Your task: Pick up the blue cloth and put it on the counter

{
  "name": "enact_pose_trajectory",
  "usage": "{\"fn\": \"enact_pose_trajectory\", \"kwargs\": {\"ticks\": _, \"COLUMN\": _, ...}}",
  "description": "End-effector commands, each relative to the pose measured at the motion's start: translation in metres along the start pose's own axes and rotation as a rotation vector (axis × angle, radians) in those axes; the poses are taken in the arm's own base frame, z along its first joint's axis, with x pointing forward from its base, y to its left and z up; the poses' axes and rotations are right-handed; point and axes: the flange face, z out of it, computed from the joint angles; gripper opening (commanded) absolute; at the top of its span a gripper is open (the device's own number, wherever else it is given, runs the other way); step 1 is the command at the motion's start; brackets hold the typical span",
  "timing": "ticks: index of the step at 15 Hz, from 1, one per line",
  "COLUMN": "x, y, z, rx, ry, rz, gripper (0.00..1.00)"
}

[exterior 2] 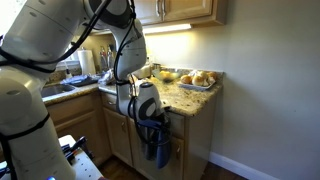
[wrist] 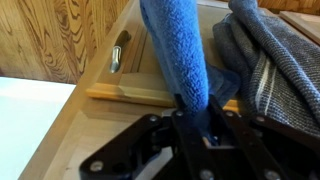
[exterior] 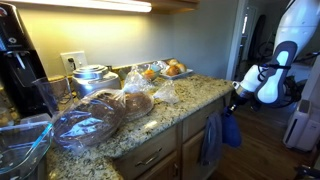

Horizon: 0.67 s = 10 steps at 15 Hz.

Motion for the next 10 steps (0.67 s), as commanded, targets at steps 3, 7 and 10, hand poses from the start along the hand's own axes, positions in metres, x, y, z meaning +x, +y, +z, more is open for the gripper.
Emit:
{"fn": "enact_pose_trajectory", "kwargs": {"ticks": 3, "x": -0.013, "y": -0.003, "z": -0.026, "rx": -0.051, "ry": -0.026, "rz": -0.073, "gripper": 0.09}}
{"fn": "enact_pose_trajectory", "kwargs": {"ticks": 7, "x": -0.022, "y": -0.012, "z": -0.037, "rx": -0.075, "ry": -0.047, "rz": -0.119, "gripper": 0.1}}
{"fn": "enact_pose_trajectory", "kwargs": {"ticks": 10, "x": -0.02, "y": -0.017, "z": -0.049, "rx": -0.089, "ry": -0.04, "rz": -0.15, "gripper": 0.1}}
